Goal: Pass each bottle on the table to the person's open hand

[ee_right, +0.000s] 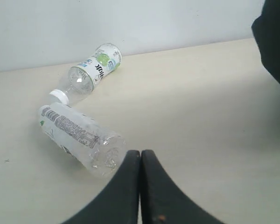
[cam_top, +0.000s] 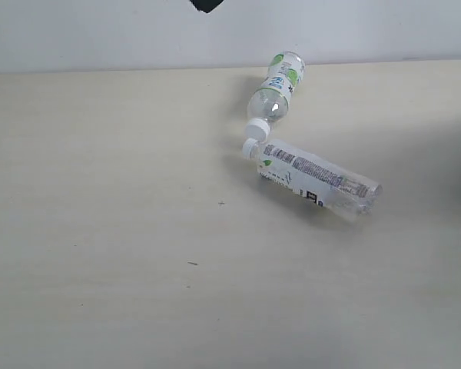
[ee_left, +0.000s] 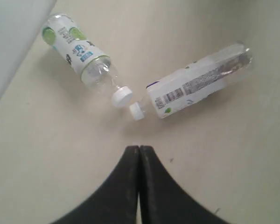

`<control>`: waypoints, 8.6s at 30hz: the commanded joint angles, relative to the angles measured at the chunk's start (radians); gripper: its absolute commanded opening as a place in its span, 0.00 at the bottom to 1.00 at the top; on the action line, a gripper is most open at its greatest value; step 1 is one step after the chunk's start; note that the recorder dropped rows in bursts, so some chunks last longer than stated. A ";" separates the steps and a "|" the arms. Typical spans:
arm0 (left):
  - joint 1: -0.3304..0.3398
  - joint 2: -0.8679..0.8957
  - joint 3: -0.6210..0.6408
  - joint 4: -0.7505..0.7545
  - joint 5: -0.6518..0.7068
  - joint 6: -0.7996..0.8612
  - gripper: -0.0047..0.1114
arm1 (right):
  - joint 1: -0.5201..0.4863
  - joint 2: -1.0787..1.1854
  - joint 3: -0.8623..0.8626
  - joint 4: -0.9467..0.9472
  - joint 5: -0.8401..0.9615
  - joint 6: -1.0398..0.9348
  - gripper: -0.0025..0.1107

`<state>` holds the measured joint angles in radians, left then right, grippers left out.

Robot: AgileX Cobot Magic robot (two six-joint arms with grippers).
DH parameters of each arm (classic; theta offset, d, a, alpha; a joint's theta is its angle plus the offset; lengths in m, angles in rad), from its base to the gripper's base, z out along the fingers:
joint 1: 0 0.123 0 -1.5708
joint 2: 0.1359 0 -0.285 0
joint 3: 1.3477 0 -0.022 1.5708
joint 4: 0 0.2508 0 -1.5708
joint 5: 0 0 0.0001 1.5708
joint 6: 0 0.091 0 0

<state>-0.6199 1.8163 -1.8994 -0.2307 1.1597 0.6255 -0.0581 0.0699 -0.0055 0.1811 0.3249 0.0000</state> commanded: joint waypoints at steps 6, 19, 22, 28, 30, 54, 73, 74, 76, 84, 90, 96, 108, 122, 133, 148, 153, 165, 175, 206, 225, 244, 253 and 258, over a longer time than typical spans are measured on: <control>0.205 -0.009 0.353 -0.656 -0.327 0.354 0.05 | 0.001 -0.001 0.005 0.001 -0.012 0.000 0.02; 0.212 0.117 0.570 -1.208 -0.481 0.860 0.05 | 0.001 -0.001 0.005 0.003 -0.012 0.000 0.02; 0.212 0.165 0.570 -1.258 -0.491 0.860 0.05 | 0.001 -0.001 0.005 0.003 -0.012 0.000 0.02; 0.212 0.230 0.551 -1.372 -0.568 0.898 0.07 | 0.001 -0.001 0.005 0.003 -0.012 0.000 0.02; 0.212 0.244 0.542 -1.372 -0.564 0.948 0.11 | 0.001 -0.001 0.005 0.003 -0.012 0.000 0.02; 0.211 0.258 0.664 -1.514 -0.427 1.461 0.04 | 0.001 -0.001 0.005 0.003 -0.012 0.000 0.02; 0.319 0.189 0.669 -1.423 -0.001 1.387 0.04 | 0.001 -0.001 0.005 0.003 -0.012 0.000 0.02; 0.324 0.186 0.669 -1.405 0.030 1.385 0.04 | 0.001 -0.001 0.005 0.003 -0.012 0.000 0.02; 0.331 0.169 0.669 -1.351 0.061 1.370 0.04 | 0.001 -0.001 0.005 0.003 -0.012 0.000 0.02; 0.329 0.019 0.735 -1.249 0.002 1.365 0.04 | 0.001 -0.001 0.005 0.003 -0.012 0.000 0.02; 0.308 -0.109 0.857 -1.365 -0.567 1.411 0.04 | 0.001 -0.001 0.005 0.003 -0.012 0.000 0.02; 0.215 -0.161 0.887 -1.411 -1.061 1.471 0.04 | 0.001 -0.001 0.005 0.003 -0.012 0.000 0.02; -0.060 -0.168 0.912 -1.161 -1.817 1.471 0.04 | 0.001 -0.001 0.005 0.003 -0.012 0.000 0.02; 0.372 -0.410 1.138 -1.514 -0.473 1.344 0.04 | 0.001 -0.001 0.005 0.003 -0.012 0.000 0.02; 0.432 -0.697 1.391 -1.514 -0.210 1.435 0.04 | 0.001 -0.001 0.005 0.003 -0.012 0.000 0.02; 0.432 -1.156 1.777 -1.514 -0.213 1.365 0.04 | 0.001 -0.001 0.005 0.003 -0.012 0.000 0.02; 0.432 -1.320 1.852 -1.514 -0.343 1.281 0.04 | 0.001 -0.001 0.005 0.003 -0.012 0.000 0.02; 0.432 -1.582 1.899 -1.514 -0.872 1.037 0.04 | 0.001 -0.001 0.005 0.003 -0.012 0.000 0.02; 0.432 -1.752 1.899 -1.495 -0.796 0.985 0.04 | 0.001 -0.001 0.005 -0.069 -0.047 -0.032 0.02; 0.432 -1.763 1.899 -1.489 -0.782 0.969 0.04 | 0.001 0.001 0.001 0.040 -0.981 0.308 0.02; 0.432 -1.763 1.899 -1.485 -0.782 0.969 0.04 | 0.001 0.955 -1.128 -0.437 0.241 0.067 0.02; 0.432 -1.763 1.899 -1.485 -0.782 0.969 0.04 | 0.182 1.776 -1.433 -0.201 0.834 -0.448 0.42; 0.432 -1.763 1.899 -1.485 -0.782 0.969 0.04 | 0.285 1.914 -1.433 -0.311 0.792 -0.488 0.62; 0.432 -1.763 1.899 -1.485 -0.782 0.969 0.04 | 0.290 1.924 -1.433 -0.237 0.744 -0.488 0.69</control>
<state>-0.1908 0.0568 -0.0033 -1.7185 0.3685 1.6027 0.2291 1.9945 -1.4304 -0.0859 1.1018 -0.4787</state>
